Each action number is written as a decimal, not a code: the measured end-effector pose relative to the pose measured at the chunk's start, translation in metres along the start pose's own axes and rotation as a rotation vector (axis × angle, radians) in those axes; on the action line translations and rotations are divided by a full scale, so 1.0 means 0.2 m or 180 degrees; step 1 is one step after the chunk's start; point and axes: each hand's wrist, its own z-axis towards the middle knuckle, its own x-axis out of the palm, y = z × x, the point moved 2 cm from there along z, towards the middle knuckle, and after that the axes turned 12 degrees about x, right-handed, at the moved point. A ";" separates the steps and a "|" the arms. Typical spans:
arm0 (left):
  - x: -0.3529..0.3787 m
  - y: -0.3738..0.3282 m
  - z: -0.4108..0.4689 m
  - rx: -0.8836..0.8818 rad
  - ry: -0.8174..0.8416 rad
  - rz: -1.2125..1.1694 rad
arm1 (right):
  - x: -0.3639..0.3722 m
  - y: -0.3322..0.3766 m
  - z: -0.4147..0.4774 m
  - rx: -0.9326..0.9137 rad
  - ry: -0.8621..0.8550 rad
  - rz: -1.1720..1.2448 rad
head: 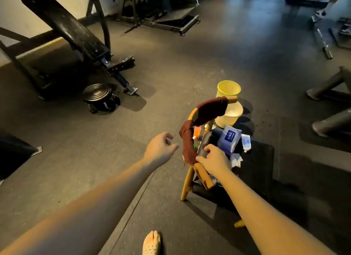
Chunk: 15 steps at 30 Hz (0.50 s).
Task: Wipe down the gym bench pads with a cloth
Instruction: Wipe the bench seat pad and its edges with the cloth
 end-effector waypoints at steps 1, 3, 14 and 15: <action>0.03 0.01 0.07 0.0019 0.0061 0.0056 | 0.03 0.00 0.04 0.0074 0.0008 -0.0045; 0.09 0.04 0.24 0.0040 0.0176 0.0182 | 0.10 0.01 0.12 0.0149 0.0026 -0.0190; 0.36 0.13 0.79 0.0367 0.0381 0.0030 | 0.18 -0.01 0.41 0.0183 0.0551 -0.0712; 0.37 0.13 0.80 0.0318 0.0410 0.0059 | 0.17 -0.01 0.43 0.0187 0.0688 -0.0664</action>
